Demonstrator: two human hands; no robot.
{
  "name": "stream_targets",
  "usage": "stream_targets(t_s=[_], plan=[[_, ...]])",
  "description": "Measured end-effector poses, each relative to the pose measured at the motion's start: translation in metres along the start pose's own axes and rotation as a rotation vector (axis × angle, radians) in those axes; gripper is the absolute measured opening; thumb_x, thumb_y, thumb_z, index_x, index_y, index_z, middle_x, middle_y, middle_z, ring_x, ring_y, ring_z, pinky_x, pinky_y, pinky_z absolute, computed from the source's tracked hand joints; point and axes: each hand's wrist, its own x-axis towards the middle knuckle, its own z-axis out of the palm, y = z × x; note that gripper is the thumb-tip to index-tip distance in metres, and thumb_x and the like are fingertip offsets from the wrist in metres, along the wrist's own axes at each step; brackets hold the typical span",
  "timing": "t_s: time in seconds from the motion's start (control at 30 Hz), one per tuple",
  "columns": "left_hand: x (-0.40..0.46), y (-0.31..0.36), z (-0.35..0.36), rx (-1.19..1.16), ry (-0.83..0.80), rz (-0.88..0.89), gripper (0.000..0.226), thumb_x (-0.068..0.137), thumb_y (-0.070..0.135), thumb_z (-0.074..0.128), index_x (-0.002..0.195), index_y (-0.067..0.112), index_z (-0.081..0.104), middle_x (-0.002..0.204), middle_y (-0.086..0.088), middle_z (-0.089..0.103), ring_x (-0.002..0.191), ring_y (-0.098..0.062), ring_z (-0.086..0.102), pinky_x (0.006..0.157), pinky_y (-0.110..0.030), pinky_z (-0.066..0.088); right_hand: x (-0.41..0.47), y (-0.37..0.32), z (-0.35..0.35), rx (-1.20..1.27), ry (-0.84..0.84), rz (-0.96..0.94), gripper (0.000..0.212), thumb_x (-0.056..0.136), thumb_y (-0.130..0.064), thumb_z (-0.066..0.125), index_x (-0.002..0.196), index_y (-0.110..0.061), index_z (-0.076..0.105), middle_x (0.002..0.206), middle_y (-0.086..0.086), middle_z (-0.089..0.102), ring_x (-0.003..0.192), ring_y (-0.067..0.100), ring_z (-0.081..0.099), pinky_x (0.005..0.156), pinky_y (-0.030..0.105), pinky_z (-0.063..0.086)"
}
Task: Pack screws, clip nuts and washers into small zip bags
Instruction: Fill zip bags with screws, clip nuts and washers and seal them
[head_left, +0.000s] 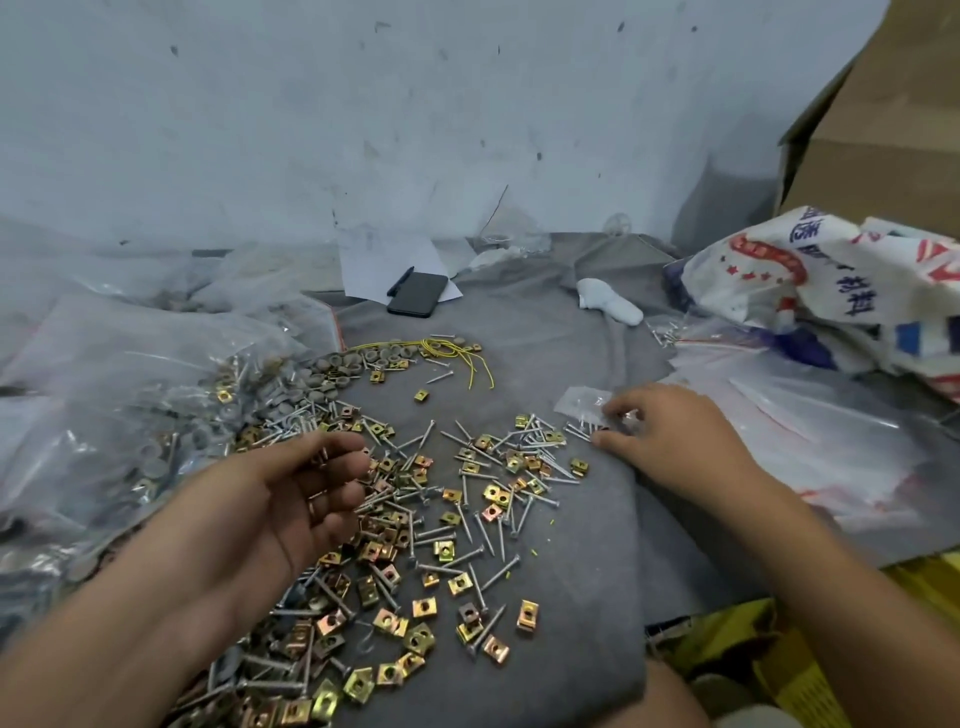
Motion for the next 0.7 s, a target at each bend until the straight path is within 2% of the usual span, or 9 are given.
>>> stream_targets(t_s=[0.07,0.13,0.2,0.27,0.3,0.37,0.47,0.57,0.7], plan=[[0.002,0.001,0.002,-0.013,-0.002,0.004,0.027,0.106,0.019,0.049,0.099,0.001,0.069,0.074,-0.009,0.065,0.053,-0.016,0.056,0.041,-0.022,0.045,0.003,0.001,-0.003,-0.03,0.045,0.007,0.027,0.091,-0.055,0.069,0.102,-0.032,0.077,0.107,-0.005,0.076,0.105,0.025,0.066,0.087,0.039,0.05],[0.003,0.003,0.002,-0.012,-0.009,0.002,0.025,0.104,0.018,0.05,0.096,0.002,0.066,0.071,-0.008,0.06,0.05,-0.014,0.05,0.04,-0.022,0.04,0.002,0.0,-0.007,0.064,0.123,0.051,0.026,0.094,-0.051,0.067,0.095,-0.029,0.079,0.093,-0.003,0.077,0.094,0.026,0.069,0.079,0.039,0.053],[0.005,0.003,0.002,-0.022,-0.021,-0.007,0.022,0.102,0.017,0.05,0.095,0.002,0.064,0.071,-0.007,0.057,0.049,-0.014,0.046,0.039,-0.022,0.036,0.0,-0.009,-0.017,0.382,0.246,0.087,0.023,0.095,-0.047,0.07,0.092,-0.026,0.08,0.082,-0.005,0.076,0.082,0.019,0.07,0.077,0.04,0.056],[0.007,0.003,0.001,-0.044,-0.023,-0.012,0.018,0.1,0.015,0.051,0.095,0.003,0.064,0.072,-0.008,0.057,0.051,-0.014,0.044,0.038,-0.022,0.034,-0.002,-0.034,-0.032,0.807,0.343,0.106,0.016,0.093,-0.04,0.075,0.089,-0.026,0.081,0.081,-0.005,0.077,0.074,0.013,0.069,0.077,0.041,0.058],[0.008,0.003,0.001,-0.056,-0.016,-0.012,0.017,0.098,0.014,0.052,0.095,0.003,0.064,0.072,-0.008,0.057,0.051,-0.014,0.044,0.038,-0.022,0.033,-0.002,-0.051,-0.039,1.005,0.341,0.116,0.013,0.093,-0.036,0.076,0.088,-0.025,0.082,0.083,-0.002,0.078,0.073,0.013,0.07,0.076,0.041,0.06],[0.007,0.003,0.0,-0.073,-0.004,-0.003,0.014,0.092,0.012,0.055,0.096,0.002,0.063,0.073,-0.009,0.058,0.052,-0.014,0.043,0.038,-0.021,0.032,-0.005,-0.089,-0.046,1.325,0.266,0.114,0.013,0.096,-0.025,0.075,0.09,-0.015,0.08,0.086,0.004,0.079,0.074,0.016,0.074,0.069,0.034,0.062],[0.002,0.005,-0.001,-0.07,-0.037,-0.003,0.013,0.083,0.014,0.064,0.092,0.006,0.061,0.073,-0.006,0.053,0.054,-0.012,0.039,0.041,-0.02,0.029,-0.01,-0.144,-0.039,1.677,0.157,0.177,0.011,0.101,-0.014,0.065,0.103,-0.004,0.071,0.084,0.008,0.078,0.068,0.019,0.076,0.058,0.026,0.061],[-0.001,0.006,-0.001,-0.015,-0.077,0.015,0.017,0.084,0.022,0.071,0.092,0.01,0.062,0.074,-0.003,0.051,0.055,-0.012,0.039,0.042,-0.021,0.03,-0.013,-0.184,-0.017,1.76,0.13,0.334,0.011,0.104,-0.014,0.062,0.109,-0.007,0.069,0.087,0.005,0.079,0.07,0.015,0.077,0.059,0.026,0.061],[0.003,0.004,0.001,-0.034,-0.073,0.049,0.026,0.088,0.026,0.075,0.104,0.006,0.068,0.074,-0.002,0.053,0.056,-0.011,0.041,0.044,-0.021,0.033,-0.015,-0.213,0.009,1.766,0.196,0.438,0.008,0.104,-0.016,0.061,0.105,-0.013,0.068,0.091,0.005,0.08,0.077,0.019,0.079,0.065,0.033,0.063]])
